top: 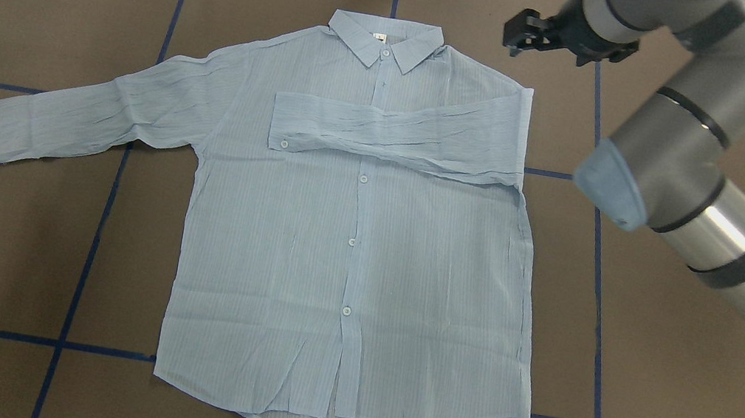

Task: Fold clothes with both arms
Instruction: 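Lay the sleeve across the chest, open the right gripper and withdraw, then move the left gripper to the cuff of the other sleeve, then close the left gripper on the sleeve cuff and lift it, then carry the sleeve with the left gripper across the chest toward the folded sleeve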

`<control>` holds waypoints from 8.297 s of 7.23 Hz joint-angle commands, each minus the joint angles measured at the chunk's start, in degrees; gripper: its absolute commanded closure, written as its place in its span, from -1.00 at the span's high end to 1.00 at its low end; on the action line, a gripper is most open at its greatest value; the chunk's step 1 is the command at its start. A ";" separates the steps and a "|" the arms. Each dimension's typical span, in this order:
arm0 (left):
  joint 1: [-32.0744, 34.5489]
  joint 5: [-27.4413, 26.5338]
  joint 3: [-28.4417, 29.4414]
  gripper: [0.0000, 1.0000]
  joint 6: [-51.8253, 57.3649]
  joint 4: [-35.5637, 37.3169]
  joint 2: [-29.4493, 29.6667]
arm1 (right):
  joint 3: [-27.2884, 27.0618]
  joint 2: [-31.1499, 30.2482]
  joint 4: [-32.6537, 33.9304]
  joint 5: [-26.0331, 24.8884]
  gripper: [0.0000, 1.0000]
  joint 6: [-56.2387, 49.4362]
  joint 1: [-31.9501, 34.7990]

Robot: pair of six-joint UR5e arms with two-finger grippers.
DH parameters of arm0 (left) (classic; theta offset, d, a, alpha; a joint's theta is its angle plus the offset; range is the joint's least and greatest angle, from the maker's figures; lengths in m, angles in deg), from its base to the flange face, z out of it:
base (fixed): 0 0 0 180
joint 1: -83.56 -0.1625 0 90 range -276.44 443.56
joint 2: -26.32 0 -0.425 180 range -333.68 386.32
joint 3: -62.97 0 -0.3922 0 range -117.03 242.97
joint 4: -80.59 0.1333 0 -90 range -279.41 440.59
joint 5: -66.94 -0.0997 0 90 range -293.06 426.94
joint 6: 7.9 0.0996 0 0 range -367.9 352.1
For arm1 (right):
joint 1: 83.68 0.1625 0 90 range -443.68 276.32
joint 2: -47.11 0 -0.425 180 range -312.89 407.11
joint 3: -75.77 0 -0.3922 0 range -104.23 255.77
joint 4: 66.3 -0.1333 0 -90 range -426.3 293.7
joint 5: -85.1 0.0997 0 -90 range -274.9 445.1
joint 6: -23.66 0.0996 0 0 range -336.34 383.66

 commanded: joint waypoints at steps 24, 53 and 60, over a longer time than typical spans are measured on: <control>-30.47 -33.76 18.66 0.40 -44.25 -38.73 -4.86 | -4.60 -25.29 -22.48 8.68 1.00 -8.72 7.73; -45.57 -40.68 24.78 -1.00 -65.78 3.11 58.30 | -4.16 -25.03 -22.48 8.15 1.00 -8.45 7.64; -49.64 -44.13 21.53 1.00 -59.23 13.96 59.07 | -4.42 -24.33 -22.57 7.89 1.00 -4.01 7.21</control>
